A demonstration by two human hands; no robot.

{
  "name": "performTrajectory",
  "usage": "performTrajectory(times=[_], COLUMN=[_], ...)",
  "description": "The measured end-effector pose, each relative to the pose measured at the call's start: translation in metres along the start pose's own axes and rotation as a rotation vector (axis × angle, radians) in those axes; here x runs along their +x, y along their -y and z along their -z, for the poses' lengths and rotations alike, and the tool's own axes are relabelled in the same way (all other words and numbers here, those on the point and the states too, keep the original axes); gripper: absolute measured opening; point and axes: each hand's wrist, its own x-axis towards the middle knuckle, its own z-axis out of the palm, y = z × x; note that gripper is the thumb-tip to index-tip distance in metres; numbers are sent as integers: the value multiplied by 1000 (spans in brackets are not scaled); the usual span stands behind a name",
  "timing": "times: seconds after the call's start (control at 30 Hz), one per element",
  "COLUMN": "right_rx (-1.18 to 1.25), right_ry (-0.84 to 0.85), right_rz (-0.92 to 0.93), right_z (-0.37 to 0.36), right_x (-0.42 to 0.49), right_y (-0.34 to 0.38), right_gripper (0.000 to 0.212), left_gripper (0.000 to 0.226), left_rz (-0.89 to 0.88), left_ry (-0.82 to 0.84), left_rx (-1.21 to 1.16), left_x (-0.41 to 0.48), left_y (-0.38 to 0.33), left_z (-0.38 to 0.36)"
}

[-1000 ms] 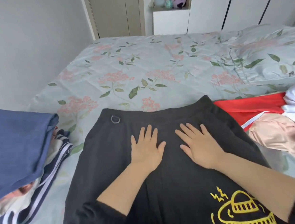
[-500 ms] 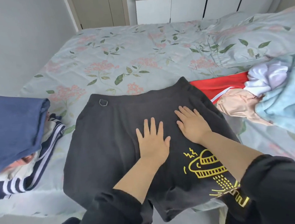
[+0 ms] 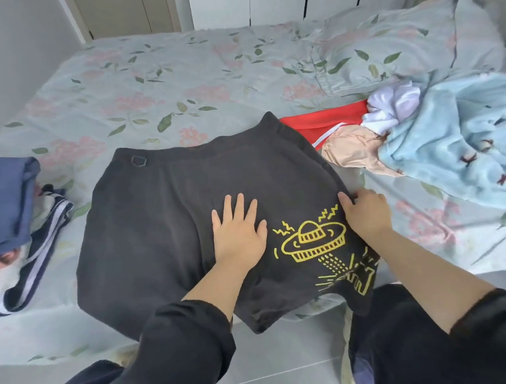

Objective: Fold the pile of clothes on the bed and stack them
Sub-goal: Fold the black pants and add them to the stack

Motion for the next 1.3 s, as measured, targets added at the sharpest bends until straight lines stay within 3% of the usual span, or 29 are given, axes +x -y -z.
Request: performTrajectory(times=[0.13,0.2,0.27,0.43,0.53,0.63,0.7,0.73,0.83,0.87,0.93,1.0,1.07,1.13,1.23,1.27,1.3], right_rx=[304,483,598,590,672,777,753,613,-246,-415,-429,-200,-228,-326,-315,-309,-300], right_ry=[130,183,377,1002,1141,1022,852,757,348,181,-39,-46,118,217,154,115,60], right_rz=[-43,-169,-275,-48,29,-121,-249,-244,13,94,312,610,824,698,215,169,239], right_z=[15,20,26,48,54,50,48,48,51,50,41,24,5,-8,-10,-10,-13], right_x=[6,9,8,7,9,4,-3,-5,-13,-19,-31,-45,-55,-51,-34,-34,-40], right_y=[13,14,7,-25,-42,-55,-56,-54,-42,-36,-23,-12,-11,-21,-17,-8,2], right_gripper=[47,46,47,84,90,78,47,36,20,22,37,42,47,53,58,60,60], left_gripper=[56,55,55,54,54,54,53,53,53,53,53,54,54,54,55,55,54], left_rz=[2,5,3,3,7,10,10,10,12,14,15,13,7,-4,-4,-1,1], left_ry=[-8,-10,-18,-38,-39,-35,-35,-35,-31,-30,-28,-25,-23,-14,-1,4,8], left_rx=[-19,-25,-28,-25,-27,-18,-15,-14,-8,-7,-2,1,3,7,16,18,23], left_x=[0,1,1,1,2,3,2,2,2,1,1,1,1,1,2,1,1], left_y=[1,2,2,2,2,3,3,2,2,1,1,1,2,2,3,3,3], left_z=[2,1,0,-2,-3,-3,-2,-2,-1,-1,0,0,0,0,0,0,0])
